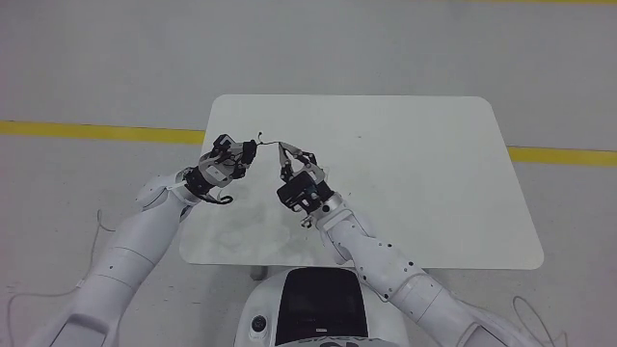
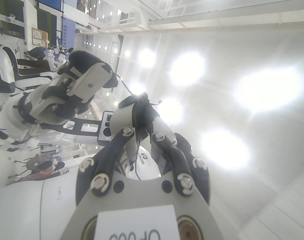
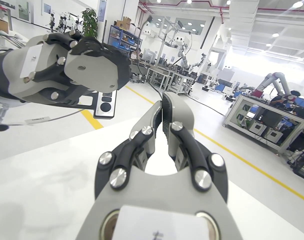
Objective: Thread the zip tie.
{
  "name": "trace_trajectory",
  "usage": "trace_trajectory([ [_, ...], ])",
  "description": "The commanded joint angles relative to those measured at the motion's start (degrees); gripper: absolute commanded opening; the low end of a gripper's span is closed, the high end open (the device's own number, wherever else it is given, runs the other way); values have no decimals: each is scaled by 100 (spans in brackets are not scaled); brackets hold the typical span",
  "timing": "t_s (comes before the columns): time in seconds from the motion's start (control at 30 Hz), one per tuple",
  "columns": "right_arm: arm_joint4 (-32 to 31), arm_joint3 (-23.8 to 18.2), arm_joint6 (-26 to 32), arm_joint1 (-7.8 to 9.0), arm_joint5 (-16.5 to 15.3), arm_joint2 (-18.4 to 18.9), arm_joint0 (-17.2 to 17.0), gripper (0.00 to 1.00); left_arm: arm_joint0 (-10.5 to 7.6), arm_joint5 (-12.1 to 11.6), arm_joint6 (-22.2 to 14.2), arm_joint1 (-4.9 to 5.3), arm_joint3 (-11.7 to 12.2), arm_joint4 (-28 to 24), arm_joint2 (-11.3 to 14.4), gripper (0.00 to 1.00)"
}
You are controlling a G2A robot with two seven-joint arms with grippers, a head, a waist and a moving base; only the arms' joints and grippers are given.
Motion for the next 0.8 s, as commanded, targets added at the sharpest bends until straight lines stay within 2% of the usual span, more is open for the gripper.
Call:
trace_trajectory([
  [0.0,0,14,-3,-4,-8,18,-10,0,0,0,0,0,0,0,0,0],
  [0.77,0,150,56,-71,-77,141,-31,0,0,0,0,0,0,0,0,0],
])
